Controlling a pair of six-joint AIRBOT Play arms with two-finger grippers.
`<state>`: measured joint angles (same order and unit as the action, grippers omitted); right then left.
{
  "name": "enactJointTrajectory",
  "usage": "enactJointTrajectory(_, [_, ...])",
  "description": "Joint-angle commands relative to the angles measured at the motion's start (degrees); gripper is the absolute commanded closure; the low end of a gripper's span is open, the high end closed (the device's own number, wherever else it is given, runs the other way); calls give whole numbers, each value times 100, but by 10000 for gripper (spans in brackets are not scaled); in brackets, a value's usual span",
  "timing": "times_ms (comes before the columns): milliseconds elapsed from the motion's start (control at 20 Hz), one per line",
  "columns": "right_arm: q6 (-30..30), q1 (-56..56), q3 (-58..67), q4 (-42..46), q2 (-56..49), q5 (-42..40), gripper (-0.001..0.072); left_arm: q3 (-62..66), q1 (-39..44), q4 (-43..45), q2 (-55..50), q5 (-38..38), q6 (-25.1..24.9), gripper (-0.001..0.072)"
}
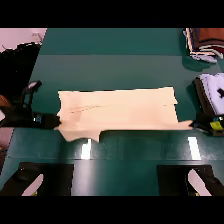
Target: Fold the shirts.
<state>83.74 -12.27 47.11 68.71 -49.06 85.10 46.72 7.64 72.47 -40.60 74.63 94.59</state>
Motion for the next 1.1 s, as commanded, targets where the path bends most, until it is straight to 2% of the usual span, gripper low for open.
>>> enactJointTrajectory(0, [90, 852, 946, 31, -1156, -798, 702, 435, -7, 483, -903, -1281, -210, 679])
enactJointTrajectory(100, [90, 1141, 1561, 24, -2046, -988, 702, 778, -7, 487, -1681, -1847, -332, 679])
enactJointTrajectory(250, [90, 1298, 2428, -31, -3130, -1012, 701, 1368, -7, 490, -2726, -2315, -586, 679])
enactJointTrajectory(400, [87, 1303, 3117, -26, -3786, -988, 699, 1792, -7, 492, -3512, -2618, -671, 678])
enactJointTrajectory(550, [83, 1303, 3639, -26, -4221, -986, 697, 1886, -7, 496, -3853, -2800, -651, 663])
enactJointTrajectory(600, [79, 1303, 3766, -44, -4321, -992, 611, 1886, -7, 496, -3869, -2815, -651, 363])
enactJointTrajectory(650, [4, 1276, 3873, -179, -4411, -981, 392, 1902, -7, 496, -3860, -2793, -651, 50])
enactJointTrajectory(700, [-101, 1202, 3908, -417, -4439, -981, 362, 1971, -7, 498, -3860, -2667, -656, 49])
enactJointTrajectory(750, [-225, 1104, 3906, -627, -4435, -935, 361, 2068, -7, 527, -3834, -2465, -658, 101])
enactJointTrajectory(950, [-503, 470, 3585, -772, -4286, -339, 361, 2441, -7, 483, -3814, -1530, -658, 105])
enactJointTrajectory(1000, [-575, 275, 3344, -772, -4197, -365, 362, 2441, -7, 413, -3814, -1419, -658, 298])
enactJointTrajectory(1050, [-590, 70, 3060, -774, -4109, -426, 361, 2441, -7, 308, -3829, -1373, -658, 606])
